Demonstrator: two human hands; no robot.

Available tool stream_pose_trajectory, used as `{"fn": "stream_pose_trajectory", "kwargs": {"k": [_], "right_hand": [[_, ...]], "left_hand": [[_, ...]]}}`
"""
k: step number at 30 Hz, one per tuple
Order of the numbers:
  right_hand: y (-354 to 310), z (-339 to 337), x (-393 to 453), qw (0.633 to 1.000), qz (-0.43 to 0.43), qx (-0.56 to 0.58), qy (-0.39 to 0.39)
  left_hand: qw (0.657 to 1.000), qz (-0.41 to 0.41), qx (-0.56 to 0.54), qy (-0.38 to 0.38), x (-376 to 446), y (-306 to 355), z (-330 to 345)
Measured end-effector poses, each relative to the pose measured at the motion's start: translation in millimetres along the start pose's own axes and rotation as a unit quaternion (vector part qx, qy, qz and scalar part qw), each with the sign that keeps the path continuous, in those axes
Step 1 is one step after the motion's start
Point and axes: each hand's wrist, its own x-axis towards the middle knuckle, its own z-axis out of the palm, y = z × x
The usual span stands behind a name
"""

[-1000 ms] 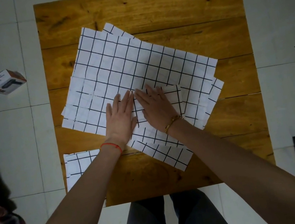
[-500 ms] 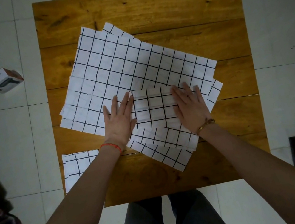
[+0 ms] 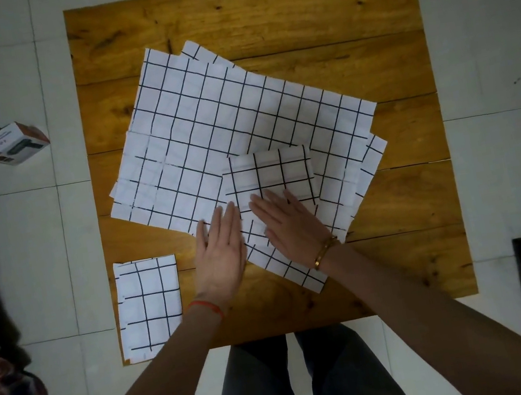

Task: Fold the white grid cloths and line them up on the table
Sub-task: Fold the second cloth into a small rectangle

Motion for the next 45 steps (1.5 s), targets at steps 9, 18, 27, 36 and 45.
{"fn": "stream_pose_trajectory", "kwargs": {"k": [9,18,27,36,45], "right_hand": [[30.7,17.2,-31.5,0.999,0.026,-0.022,-0.01],[65.7,0.9,-58.2,0.995,0.063,-0.007,0.076],[77.4,-61.6,51.0,0.955,0.159,0.164,0.189],[79.8,-57.4,77.1,0.98,0.122,0.125,0.092],[76.8,-63.1,65.4,0.957,0.152,0.239,0.059]], "left_hand": [[0.995,-0.016,0.051,-0.08,-6.0,-3.0,9.3],[0.999,-0.009,-0.034,-0.034,-3.6,-1.5,-2.0],[0.932,-0.267,-0.233,0.077,35.2,16.1,-23.8],[0.879,-0.356,-0.311,0.062,51.5,26.7,-15.7],[0.791,-0.35,-0.483,0.137,39.4,25.0,-27.0]]}}
